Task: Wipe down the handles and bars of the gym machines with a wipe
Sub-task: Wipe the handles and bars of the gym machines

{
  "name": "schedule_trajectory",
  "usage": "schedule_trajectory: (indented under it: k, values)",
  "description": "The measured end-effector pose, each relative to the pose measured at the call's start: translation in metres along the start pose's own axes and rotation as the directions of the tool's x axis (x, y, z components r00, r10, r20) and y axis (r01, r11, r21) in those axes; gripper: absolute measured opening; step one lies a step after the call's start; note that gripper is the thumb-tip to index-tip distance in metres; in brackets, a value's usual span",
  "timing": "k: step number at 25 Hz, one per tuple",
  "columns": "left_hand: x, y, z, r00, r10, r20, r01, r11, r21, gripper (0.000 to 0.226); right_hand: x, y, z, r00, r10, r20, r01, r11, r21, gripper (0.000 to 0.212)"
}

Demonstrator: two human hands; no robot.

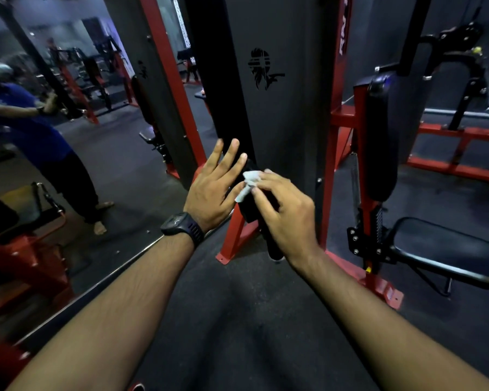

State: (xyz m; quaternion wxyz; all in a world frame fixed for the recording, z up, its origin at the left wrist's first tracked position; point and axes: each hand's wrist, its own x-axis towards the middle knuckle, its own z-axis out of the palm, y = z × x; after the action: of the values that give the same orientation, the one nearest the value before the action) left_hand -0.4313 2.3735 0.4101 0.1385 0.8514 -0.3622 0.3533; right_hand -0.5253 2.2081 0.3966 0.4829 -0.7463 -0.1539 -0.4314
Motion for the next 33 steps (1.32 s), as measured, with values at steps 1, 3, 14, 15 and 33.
schedule_trajectory:
  k: [1, 3, 14, 15, 33]
  values:
    - [-0.001, -0.001, -0.002, 1.0, 0.011, 0.005, -0.011, 1.0, 0.026, 0.053, 0.008, -0.004, 0.0, 0.999, 0.024, 0.037, -0.023, 1.0, -0.016, 0.017]
    - [-0.001, -0.005, -0.006, 0.999, 0.041, 0.027, -0.043, 0.995, 0.093, 0.05, 0.007, 0.0, -0.006, 0.971, 0.239, 0.0, -0.239, 0.971, 0.012, 0.01]
    - [-0.003, 0.0, -0.01, 0.998, 0.019, 0.058, -0.026, 0.992, 0.121, 0.05, -0.006, 0.012, -0.017, 0.819, 0.564, 0.099, -0.57, 0.783, 0.251, 0.015]
    - [-0.003, 0.001, -0.011, 0.998, 0.01, 0.065, -0.017, 0.993, 0.116, 0.05, -0.018, 0.01, -0.015, 0.882, 0.471, 0.016, -0.466, 0.867, 0.176, 0.018]
    - [-0.002, 0.007, -0.003, 0.997, -0.018, 0.075, 0.013, 0.998, 0.068, 0.06, -0.045, 0.046, -0.001, 0.864, -0.359, 0.353, 0.496, 0.724, -0.48, 0.025]
